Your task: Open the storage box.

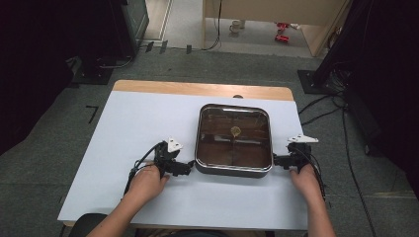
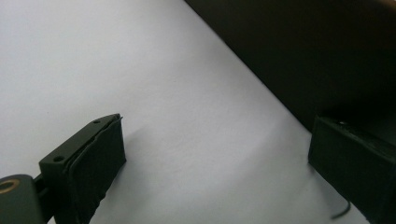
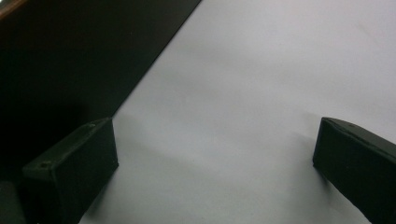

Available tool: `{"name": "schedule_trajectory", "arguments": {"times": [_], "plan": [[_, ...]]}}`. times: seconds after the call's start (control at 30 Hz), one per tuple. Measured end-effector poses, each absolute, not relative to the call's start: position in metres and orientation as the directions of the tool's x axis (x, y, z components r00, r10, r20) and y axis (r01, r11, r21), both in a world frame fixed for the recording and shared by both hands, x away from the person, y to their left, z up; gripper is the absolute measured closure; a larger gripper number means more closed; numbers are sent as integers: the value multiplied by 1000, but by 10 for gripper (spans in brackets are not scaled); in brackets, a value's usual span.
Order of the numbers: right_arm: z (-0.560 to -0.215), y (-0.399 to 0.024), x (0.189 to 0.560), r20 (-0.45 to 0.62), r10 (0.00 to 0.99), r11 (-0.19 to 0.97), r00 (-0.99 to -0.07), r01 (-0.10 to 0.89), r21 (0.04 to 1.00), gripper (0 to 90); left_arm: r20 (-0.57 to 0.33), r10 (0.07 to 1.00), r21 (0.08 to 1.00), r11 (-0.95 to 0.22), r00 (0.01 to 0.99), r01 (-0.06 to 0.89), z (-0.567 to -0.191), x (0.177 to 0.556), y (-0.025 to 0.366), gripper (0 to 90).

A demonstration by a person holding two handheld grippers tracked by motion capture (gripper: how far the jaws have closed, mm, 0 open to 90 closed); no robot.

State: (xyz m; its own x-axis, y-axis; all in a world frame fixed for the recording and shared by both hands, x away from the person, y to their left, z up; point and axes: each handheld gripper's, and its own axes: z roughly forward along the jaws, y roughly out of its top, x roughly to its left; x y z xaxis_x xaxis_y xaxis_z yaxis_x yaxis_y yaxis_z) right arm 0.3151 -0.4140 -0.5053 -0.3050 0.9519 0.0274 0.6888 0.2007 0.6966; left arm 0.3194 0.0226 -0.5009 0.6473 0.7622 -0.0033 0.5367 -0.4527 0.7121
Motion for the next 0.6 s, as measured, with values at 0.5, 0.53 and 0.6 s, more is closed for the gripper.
{"name": "schedule_trajectory", "arguments": {"times": [0.5,0.53,0.6], "plan": [[-505,-414,315,27,952,201,-305,689,697,0,-2,746,709,-469,666,527,-500,322,24,34],[-505,-414,315,27,952,201,-305,689,697,0,-1,732,705,-483,682,520,-500,324,25,34],[-505,-414,315,27,952,201,-305,689,697,0,1,721,703,-494,693,512,-499,325,25,34]]}}
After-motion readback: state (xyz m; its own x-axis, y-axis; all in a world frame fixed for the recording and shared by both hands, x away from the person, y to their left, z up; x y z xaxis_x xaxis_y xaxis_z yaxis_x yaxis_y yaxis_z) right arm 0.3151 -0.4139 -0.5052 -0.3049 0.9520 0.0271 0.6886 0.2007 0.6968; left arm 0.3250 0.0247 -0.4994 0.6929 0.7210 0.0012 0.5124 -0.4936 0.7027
